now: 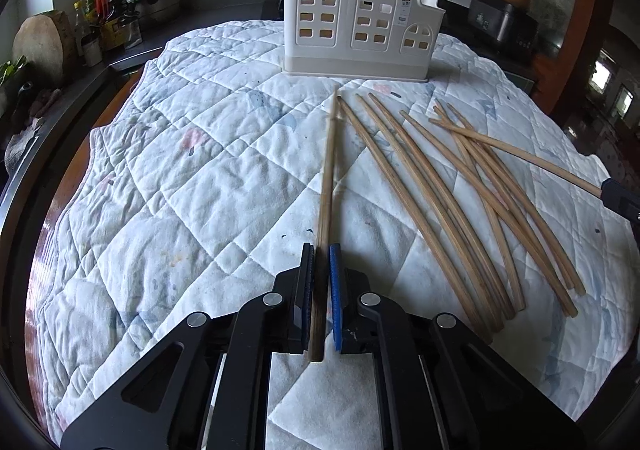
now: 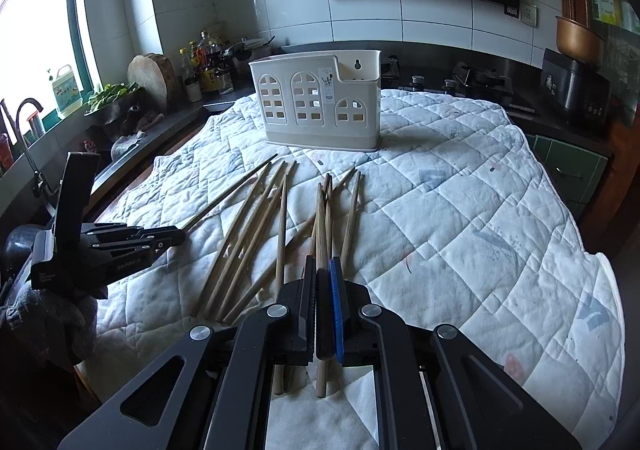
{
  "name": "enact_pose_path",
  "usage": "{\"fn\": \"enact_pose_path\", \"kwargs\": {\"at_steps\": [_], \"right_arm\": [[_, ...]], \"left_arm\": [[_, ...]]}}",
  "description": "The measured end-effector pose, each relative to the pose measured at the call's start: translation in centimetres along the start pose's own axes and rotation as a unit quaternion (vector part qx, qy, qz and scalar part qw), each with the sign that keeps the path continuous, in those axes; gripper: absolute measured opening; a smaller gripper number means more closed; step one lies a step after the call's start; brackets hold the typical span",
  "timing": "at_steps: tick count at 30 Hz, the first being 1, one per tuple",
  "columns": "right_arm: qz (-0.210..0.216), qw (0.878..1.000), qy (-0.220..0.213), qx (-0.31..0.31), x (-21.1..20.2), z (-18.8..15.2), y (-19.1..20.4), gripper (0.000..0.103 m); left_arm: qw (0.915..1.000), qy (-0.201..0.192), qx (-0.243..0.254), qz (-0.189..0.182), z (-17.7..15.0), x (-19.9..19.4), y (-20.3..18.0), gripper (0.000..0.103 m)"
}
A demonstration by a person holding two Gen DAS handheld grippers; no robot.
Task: Organize utensils
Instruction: 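Lift the left tool's chopstick over the white holder while the right tool carries its chopstick there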
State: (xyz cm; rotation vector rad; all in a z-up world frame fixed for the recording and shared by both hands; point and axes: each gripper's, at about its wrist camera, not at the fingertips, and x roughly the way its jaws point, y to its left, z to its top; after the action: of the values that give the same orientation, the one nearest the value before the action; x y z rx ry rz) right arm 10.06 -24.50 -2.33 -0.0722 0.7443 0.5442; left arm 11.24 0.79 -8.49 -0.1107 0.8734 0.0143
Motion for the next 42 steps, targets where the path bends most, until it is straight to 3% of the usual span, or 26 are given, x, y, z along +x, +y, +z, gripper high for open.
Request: {"fn": "enact_pose_path", "kwargs": {"at_steps": [9,17,28,35,42], "right_arm": [[-0.003,1.000,-0.028,-0.011,-1.6,2.6,1.4,0.007],[-0.001,0.998,-0.050,-0.025,-2.3,6.5,2.2,0.007],[0.006,0.997,-0.058,-0.046,-2.0,11.3,2.8,0.007],[-0.002,0.996,-0.078,-0.049,-3.2,17.0,1.7,0.007],[-0.040,0.993,-0.098,-0.055,-3.1,23.2,0.6,0.007]], "left_arm": [[0.9993,-0.030,0.003,-0.023,0.5,-2.6,0.5,0.006],[0.9968,-0.062,0.002,-0.051,2.8,-5.2,1.2,0.006],[0.9931,-0.104,0.022,-0.050,6.5,-7.0,1.0,0.006],[0.9897,-0.125,0.041,-0.056,11.0,-9.1,1.1,0.006],[0.9863,-0.146,0.062,-0.047,16.2,-10.4,0.7,0.005]]}}
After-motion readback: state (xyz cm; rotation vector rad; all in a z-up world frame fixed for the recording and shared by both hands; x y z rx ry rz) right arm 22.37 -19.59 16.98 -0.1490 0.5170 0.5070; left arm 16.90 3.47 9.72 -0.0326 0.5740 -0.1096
